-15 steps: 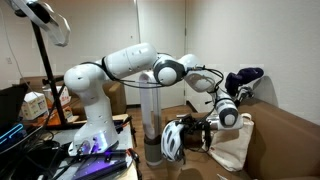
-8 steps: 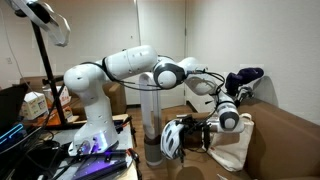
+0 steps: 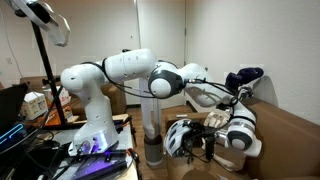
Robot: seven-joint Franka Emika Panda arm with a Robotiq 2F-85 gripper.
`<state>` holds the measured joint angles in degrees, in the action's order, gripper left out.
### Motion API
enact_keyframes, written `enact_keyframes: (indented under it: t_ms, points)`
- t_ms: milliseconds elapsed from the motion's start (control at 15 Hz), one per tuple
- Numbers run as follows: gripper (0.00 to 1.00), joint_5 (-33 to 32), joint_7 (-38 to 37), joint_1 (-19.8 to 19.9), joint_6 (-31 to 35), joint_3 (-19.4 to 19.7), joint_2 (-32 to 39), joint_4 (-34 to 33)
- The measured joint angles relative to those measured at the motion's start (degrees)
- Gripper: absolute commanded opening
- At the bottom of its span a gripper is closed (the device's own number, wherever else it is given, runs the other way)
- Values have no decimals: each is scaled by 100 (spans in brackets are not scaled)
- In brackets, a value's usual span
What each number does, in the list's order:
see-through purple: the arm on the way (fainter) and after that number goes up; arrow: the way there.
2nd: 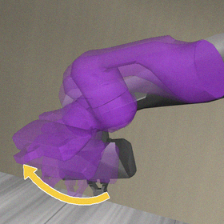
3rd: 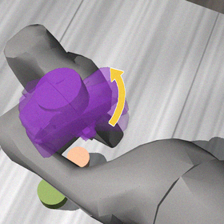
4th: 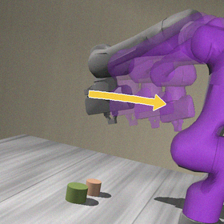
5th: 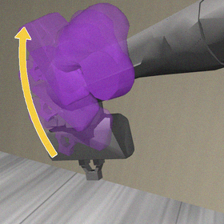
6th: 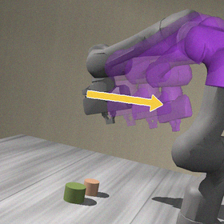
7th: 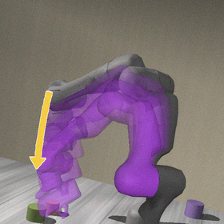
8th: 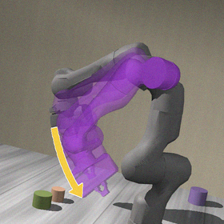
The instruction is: Move the white object from one arm of the couch to the other,put the remote on the left arm of the couch and then move the helmet to the corner
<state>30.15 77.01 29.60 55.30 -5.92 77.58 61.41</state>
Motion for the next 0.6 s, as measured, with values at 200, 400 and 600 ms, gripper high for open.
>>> enact_keyframes:
  t_ms: [200, 400, 600]
  points:
    - [10, 82, -7, 79, -55, 3, 92, -41]
    - [11, 168, -31, 28, -71, -1, 164, -43]
    - [11, 462, -100, -65, -122, -99, 328, -47]
